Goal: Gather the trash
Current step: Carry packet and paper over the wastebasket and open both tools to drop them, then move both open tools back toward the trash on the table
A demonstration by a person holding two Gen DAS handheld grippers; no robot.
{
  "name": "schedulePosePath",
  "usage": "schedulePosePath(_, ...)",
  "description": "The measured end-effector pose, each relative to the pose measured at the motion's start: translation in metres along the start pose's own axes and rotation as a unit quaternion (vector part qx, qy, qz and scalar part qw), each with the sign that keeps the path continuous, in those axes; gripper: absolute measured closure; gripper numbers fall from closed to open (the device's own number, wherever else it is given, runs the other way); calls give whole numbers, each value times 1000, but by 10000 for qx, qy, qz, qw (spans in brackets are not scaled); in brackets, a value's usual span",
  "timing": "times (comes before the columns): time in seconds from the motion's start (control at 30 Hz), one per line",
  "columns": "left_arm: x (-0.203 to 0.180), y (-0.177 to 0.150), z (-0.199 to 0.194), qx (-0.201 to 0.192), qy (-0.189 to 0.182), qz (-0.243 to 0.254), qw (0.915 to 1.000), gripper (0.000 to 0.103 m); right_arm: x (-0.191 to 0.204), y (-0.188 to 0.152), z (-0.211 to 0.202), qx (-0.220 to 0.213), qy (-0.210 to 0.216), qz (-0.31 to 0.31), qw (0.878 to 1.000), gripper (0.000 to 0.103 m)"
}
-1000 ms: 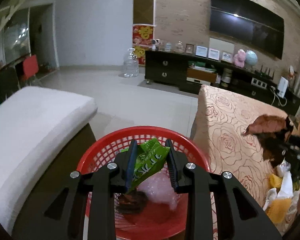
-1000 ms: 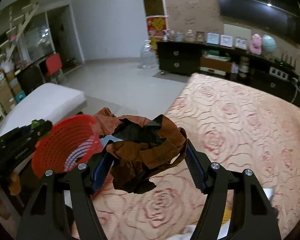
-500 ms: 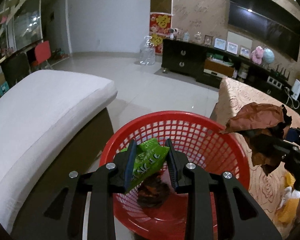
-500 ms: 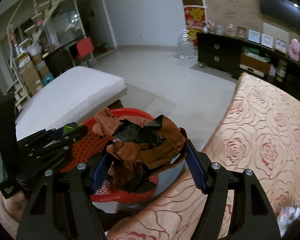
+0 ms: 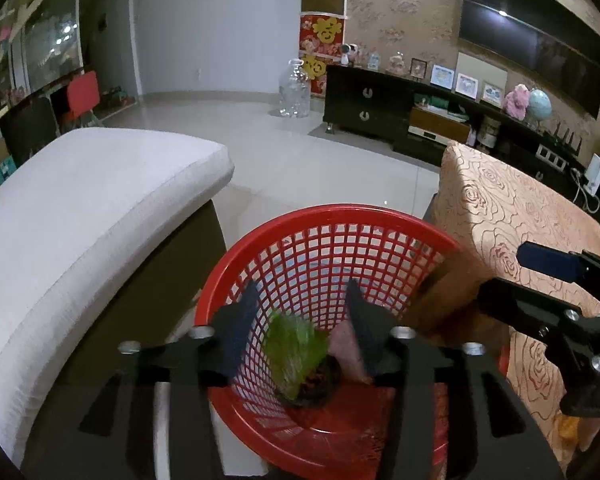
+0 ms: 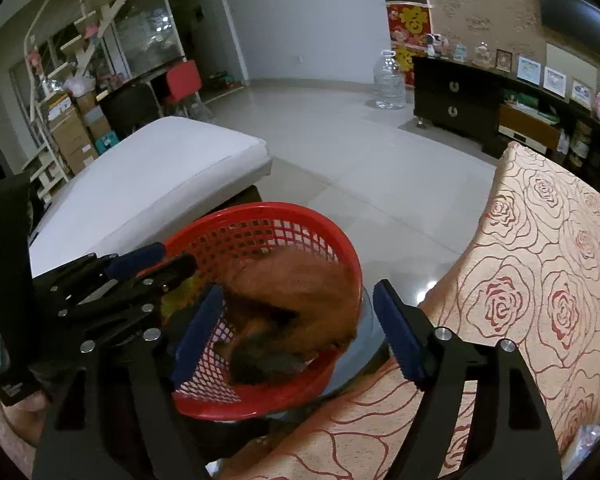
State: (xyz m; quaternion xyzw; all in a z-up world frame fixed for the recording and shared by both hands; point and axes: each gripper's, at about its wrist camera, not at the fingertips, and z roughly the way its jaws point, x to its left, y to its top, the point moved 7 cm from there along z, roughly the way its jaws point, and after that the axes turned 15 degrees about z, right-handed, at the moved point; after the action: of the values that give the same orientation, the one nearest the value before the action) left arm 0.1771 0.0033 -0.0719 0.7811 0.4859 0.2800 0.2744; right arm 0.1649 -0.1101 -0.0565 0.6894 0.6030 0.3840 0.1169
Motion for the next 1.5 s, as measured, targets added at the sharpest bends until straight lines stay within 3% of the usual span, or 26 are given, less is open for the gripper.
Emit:
schedulePosePath(0.07,2,1,-2,-58,60,-34,10000,36,-3,1,-3,-52,7,66,10000,17)
schedulePosePath(0.17,5,4,-8,-203,139,-105,9996,26,-9,3,-8,-109,-11,147,9998,17)
schedulePosePath(0.57,3,15,-31,-751,317,-130,9966,10,-38,11,-44,-692,-453,299,9961,17)
schedulePosePath(0.77,-4,17,-36,-861,300,-74,9958,10,-58,7,-63,-902,-623,463,9929,15)
schedulePosePath(1.2,-42,24,-45,-1094,74,270,9936,10,-122,-23,-118,-1173,-1502,715,9791,15)
schedulePosePath(1.5,-105,25,-49,-1184,-393,842,9886,10,-191,-69,-171,-1327,-2361,1400,9524,15)
